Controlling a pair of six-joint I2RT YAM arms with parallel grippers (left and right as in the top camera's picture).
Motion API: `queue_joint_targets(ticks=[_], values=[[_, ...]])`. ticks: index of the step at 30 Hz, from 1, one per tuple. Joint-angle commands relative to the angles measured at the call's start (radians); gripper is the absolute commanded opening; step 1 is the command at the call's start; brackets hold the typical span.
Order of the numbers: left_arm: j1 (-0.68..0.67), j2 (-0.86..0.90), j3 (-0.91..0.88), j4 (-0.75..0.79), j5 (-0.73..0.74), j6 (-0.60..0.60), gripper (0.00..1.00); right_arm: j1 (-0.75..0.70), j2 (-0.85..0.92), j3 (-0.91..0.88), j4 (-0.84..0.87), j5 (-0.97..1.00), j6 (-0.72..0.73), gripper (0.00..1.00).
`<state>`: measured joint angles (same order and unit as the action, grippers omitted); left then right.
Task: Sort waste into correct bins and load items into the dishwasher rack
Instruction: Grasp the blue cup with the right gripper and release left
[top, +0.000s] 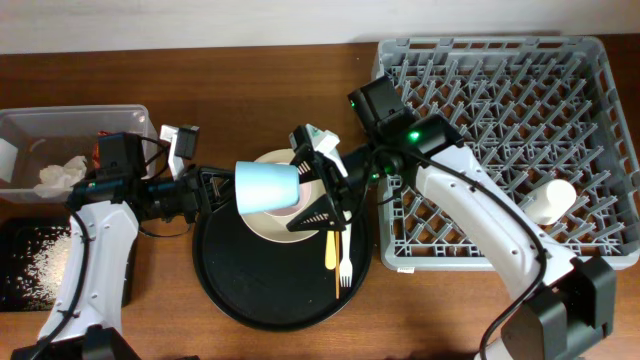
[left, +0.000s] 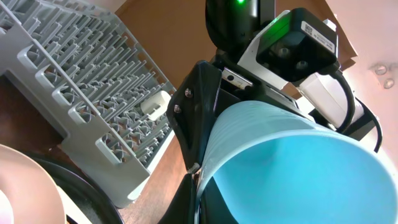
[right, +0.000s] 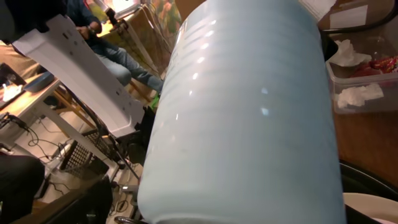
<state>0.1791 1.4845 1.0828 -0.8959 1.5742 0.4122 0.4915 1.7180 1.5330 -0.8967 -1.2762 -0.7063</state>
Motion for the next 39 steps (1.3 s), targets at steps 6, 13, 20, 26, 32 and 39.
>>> queue_joint_targets(ticks=[6,13,20,26,32,39], values=[[0.007,0.006,0.005,-0.006,0.0,0.016,0.01,-0.062,-0.023,-0.003,0.056,-0.247,0.012,0.89],[0.007,0.006,0.005,-0.003,0.0,0.016,0.01,-0.062,-0.023,-0.003,0.149,-0.231,0.129,0.9],[0.006,0.006,0.005,-0.006,0.0,0.016,0.01,-0.058,-0.005,-0.003,0.15,-0.201,0.132,0.9],[0.005,0.006,0.005,-0.005,0.0,0.016,0.0,-0.012,0.051,-0.003,0.197,-0.194,0.132,0.91],[0.005,0.006,0.005,-0.005,0.0,0.016,0.0,-0.006,0.051,-0.003,0.206,-0.19,0.132,0.66],[0.005,0.006,0.005,-0.006,0.0,0.016,0.0,-0.006,0.052,-0.003,0.206,-0.19,0.139,0.5]])
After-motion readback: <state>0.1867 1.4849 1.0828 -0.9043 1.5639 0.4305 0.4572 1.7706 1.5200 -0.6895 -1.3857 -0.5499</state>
